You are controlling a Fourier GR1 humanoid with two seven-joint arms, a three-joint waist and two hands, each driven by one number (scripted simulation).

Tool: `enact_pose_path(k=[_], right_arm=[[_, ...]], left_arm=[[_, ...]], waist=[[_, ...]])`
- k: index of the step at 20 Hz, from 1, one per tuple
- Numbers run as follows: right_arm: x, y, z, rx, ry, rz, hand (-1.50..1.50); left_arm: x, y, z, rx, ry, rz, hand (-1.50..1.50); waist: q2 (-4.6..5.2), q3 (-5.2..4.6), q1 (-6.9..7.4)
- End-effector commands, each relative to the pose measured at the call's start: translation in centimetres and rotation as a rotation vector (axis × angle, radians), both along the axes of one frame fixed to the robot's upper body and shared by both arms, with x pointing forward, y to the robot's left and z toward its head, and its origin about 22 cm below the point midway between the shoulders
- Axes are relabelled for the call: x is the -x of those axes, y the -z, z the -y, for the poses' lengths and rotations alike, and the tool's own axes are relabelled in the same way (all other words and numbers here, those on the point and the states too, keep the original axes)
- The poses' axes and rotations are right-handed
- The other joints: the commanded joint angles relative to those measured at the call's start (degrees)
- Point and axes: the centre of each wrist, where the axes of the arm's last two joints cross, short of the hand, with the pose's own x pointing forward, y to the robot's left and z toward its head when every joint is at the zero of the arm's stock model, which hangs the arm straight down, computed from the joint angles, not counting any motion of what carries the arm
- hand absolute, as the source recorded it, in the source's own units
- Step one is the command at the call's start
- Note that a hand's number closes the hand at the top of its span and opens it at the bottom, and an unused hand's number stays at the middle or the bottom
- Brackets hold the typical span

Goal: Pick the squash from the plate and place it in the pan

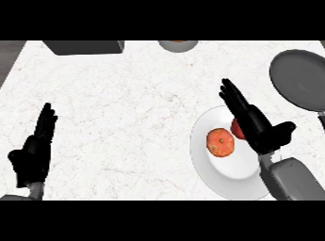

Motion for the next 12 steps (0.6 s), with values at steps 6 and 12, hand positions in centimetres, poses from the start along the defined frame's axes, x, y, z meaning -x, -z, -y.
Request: enact_pose_path(k=[6, 12], right_arm=[[0.7, -2.5, 3.9, -0.108, 0.245, 0.33, 1.5], [11.4, 2.8, 7.6, 0.115, 0.561, 0.213, -1.5]], left_arm=[[-2.2, -2.9, 6.0, 0.118, 0.284, 0.162, 0.0], [-0.1, -2.0, 6.7, 0.176, 0.329, 0.118, 0.0]], waist=[[-2.16, -2.1, -2.63], [-2.44, -2.16, -2.46]])
